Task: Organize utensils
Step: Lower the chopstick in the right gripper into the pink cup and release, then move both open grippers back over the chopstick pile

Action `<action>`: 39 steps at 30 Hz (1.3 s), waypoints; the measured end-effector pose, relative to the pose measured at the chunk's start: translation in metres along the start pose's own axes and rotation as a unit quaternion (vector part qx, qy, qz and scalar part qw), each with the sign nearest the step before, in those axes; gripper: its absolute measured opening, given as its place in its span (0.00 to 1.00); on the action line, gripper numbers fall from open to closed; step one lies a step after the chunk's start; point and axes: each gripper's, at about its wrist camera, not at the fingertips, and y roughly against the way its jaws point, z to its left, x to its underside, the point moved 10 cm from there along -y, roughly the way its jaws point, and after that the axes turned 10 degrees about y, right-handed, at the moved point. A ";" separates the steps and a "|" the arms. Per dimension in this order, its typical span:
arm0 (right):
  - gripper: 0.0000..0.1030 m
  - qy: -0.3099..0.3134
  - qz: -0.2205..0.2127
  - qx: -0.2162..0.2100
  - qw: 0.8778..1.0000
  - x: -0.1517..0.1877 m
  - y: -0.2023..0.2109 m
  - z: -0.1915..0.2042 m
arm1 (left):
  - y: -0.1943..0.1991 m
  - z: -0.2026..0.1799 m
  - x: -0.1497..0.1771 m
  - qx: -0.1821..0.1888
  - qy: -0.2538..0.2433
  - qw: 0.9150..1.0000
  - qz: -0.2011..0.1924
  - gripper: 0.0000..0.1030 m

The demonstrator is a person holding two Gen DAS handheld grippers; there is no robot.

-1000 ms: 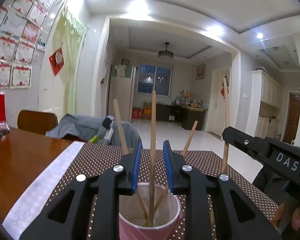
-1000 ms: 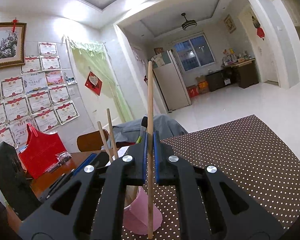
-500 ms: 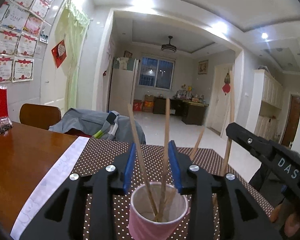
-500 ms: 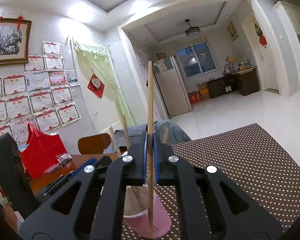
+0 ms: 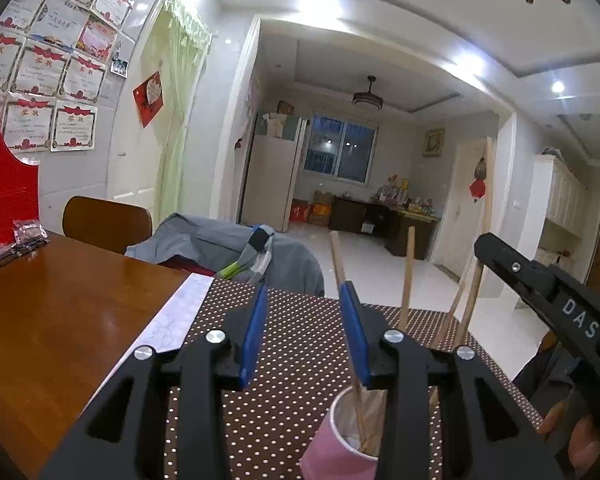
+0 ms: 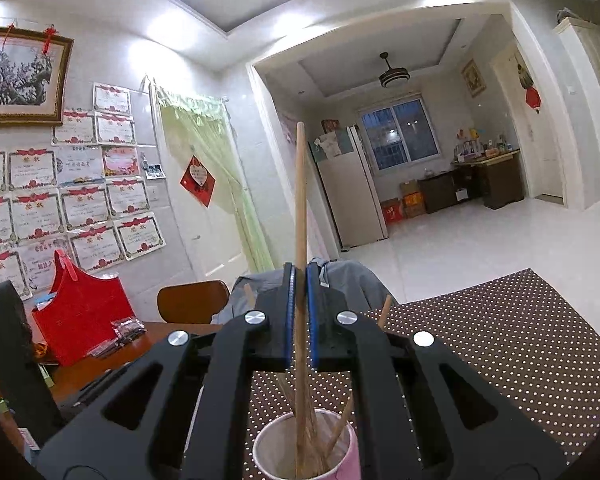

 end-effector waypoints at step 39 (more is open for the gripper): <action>0.21 0.015 0.127 0.036 0.991 0.068 0.028 0.000 | 0.030 -0.002 0.022 -0.008 -0.045 0.998 0.047 0.40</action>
